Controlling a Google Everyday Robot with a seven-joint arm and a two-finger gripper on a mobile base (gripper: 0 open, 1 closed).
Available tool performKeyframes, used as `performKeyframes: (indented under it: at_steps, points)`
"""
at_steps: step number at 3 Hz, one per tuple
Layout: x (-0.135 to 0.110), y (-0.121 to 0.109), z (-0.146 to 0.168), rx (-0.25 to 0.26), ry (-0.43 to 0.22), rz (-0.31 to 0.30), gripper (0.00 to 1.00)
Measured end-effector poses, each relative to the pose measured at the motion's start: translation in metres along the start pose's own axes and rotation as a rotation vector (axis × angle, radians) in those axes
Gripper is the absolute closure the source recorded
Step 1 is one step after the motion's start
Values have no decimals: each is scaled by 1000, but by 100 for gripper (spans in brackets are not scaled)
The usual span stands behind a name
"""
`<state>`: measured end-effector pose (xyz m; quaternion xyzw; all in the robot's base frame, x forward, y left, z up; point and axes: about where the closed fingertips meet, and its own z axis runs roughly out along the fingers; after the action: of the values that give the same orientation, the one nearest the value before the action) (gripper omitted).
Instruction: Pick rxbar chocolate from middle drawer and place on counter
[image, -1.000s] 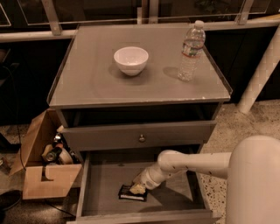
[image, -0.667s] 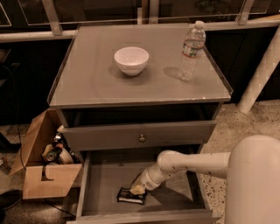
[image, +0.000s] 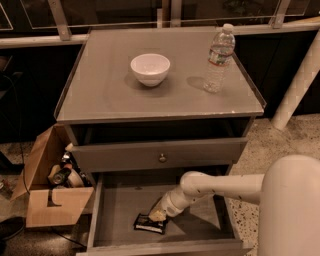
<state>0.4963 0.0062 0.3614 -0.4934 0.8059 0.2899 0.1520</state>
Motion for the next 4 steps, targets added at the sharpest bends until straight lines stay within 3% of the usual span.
performKeyframes:
  at_steps: [3,4]
  points:
    - [-49,36,-90,-73,-47,79,100]
    - [-49,36,-90,-73,-46,80,100]
